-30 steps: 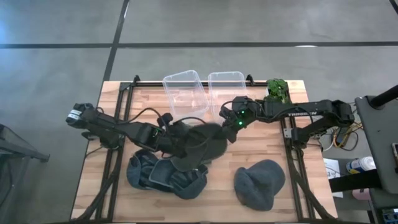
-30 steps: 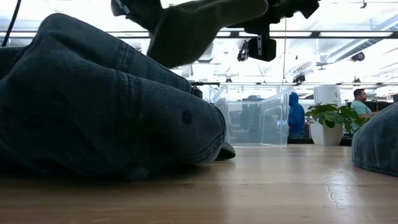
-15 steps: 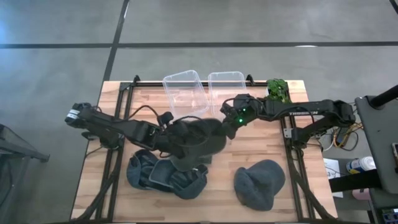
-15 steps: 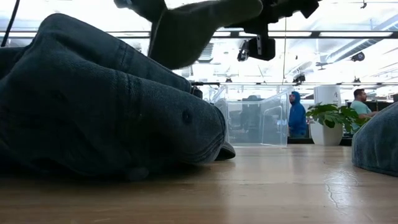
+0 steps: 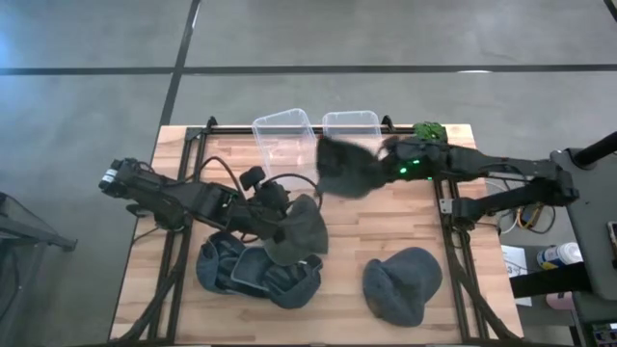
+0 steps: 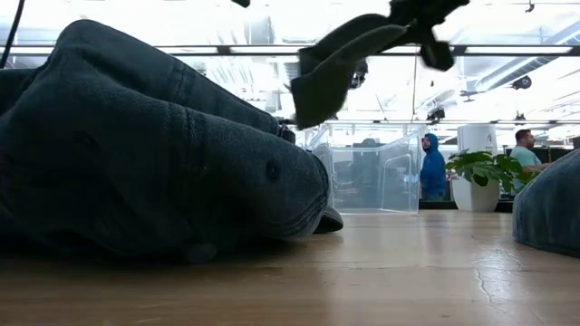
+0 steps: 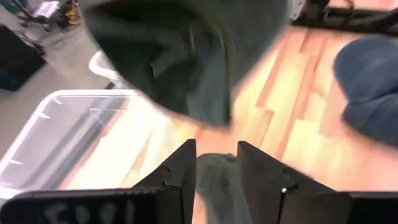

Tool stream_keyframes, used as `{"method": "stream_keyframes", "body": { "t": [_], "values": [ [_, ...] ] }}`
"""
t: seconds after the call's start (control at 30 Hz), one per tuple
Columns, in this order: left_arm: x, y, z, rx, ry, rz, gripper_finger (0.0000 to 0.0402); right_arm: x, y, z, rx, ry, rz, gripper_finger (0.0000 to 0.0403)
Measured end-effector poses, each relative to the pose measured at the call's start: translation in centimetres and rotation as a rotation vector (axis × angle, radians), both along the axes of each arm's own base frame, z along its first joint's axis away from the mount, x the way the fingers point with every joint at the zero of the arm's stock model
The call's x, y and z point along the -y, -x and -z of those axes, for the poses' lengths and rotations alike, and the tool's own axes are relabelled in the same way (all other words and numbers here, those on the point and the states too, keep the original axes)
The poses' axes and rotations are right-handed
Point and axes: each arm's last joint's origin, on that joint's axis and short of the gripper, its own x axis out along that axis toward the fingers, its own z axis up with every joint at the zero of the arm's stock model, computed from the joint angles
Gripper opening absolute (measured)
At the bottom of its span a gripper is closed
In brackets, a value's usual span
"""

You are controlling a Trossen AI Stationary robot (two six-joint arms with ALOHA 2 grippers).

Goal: Pick & Place hat
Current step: Put the left gray cap into the right bin

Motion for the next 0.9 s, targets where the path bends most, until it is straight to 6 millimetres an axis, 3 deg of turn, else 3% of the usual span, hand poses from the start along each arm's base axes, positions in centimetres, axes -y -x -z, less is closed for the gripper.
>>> {"method": "stream_keyframes", "body": {
  "t": [0.17,0.3,0.67,0.9],
  "values": [
    [0.0,0.0,0.1,-0.009,-0.025,-0.01,0.011,-0.5,4.5,-1.1,-0.01,0.049,0.345,0.0013],
    [-0.3,0.0,0.0,-0.016,-0.12,-0.041,0.011,-0.6,5.6,-0.5,0.0,0.001,0.456,0.0013],
    [-2.8,-0.4,0.2,-0.085,-0.164,-0.079,0.011,0.1,0.4,3.7,-0.067,-0.074,0.609,0.0013],
    [-4.1,1.1,0.7,-0.224,-0.176,-0.132,0.011,0.4,-2.4,6.3,-0.037,-0.231,0.778,0.0013]
  ]
}}
